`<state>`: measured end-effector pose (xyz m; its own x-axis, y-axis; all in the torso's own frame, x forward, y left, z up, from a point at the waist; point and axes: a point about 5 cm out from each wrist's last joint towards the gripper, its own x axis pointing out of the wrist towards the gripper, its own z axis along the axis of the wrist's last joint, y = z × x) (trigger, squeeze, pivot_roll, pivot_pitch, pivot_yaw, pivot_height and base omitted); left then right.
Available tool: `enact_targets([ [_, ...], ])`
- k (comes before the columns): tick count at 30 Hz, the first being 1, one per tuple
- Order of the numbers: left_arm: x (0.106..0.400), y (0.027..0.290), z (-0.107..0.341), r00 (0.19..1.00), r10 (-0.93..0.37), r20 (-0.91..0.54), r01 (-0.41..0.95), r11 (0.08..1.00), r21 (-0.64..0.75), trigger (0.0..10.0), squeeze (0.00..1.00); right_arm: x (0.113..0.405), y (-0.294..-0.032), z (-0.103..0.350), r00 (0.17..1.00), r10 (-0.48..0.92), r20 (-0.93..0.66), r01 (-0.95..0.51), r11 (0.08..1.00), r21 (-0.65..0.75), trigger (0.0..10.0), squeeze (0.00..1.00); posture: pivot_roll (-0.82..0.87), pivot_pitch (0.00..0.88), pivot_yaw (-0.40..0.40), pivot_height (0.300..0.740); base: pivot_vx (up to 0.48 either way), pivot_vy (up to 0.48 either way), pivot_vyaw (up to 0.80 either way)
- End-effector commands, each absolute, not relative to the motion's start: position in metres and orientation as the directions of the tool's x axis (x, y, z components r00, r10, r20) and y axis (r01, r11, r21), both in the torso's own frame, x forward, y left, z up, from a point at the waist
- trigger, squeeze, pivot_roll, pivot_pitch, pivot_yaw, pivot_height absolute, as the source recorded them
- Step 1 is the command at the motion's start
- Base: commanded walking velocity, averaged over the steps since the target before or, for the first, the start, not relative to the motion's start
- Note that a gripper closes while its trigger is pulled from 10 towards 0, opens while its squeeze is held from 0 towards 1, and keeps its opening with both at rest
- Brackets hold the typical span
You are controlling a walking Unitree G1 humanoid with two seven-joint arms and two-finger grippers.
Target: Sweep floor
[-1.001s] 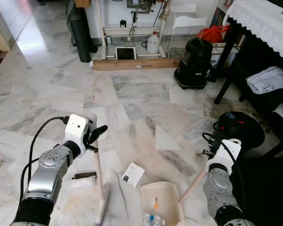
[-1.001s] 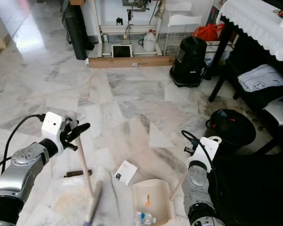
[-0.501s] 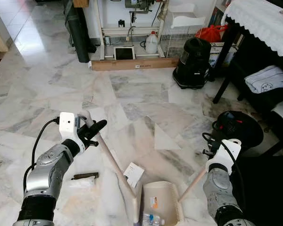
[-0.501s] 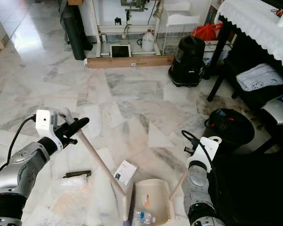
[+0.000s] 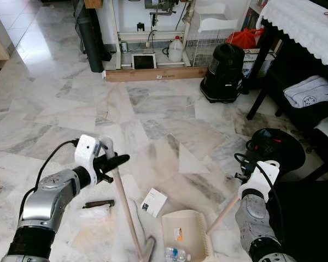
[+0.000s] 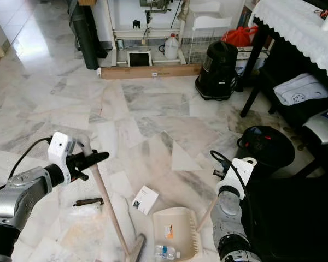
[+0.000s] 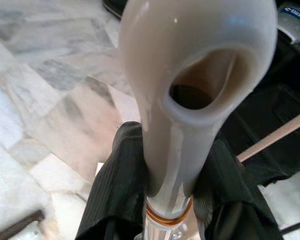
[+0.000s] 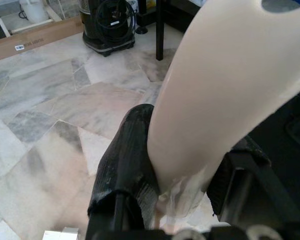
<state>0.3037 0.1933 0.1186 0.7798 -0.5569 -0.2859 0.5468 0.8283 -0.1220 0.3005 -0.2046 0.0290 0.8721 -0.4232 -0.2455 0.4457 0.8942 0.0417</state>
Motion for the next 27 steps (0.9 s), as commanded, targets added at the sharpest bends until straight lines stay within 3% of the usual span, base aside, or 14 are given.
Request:
enact_targets([
  [1,0.302,0.194,0.119,0.766,-0.567,-0.303,0.555,0.821,-0.135,10.0,0.00,0.290,-0.203,0.012,0.840,-0.425,-0.337,0.462,0.886,0.035,10.0,0.00,-0.05,0.114,-0.020,0.740,0.000,0.000,0.00],
  [14,0.305,0.185,0.114,0.803,-0.548,-0.232,0.507,0.834,-0.218,10.0,0.00,0.287,-0.205,0.011,0.835,-0.434,-0.338,0.471,0.882,0.031,10.0,0.00,-0.05,0.117,-0.019,0.740,0.000,0.000,0.00],
  [27,0.308,0.176,0.126,0.816,-0.573,-0.080,0.493,0.761,-0.421,10.0,0.00,0.287,-0.207,0.011,0.837,-0.433,-0.335,0.469,0.883,0.030,10.0,0.00,-0.06,0.108,-0.026,0.740,0.000,0.000,0.00],
])
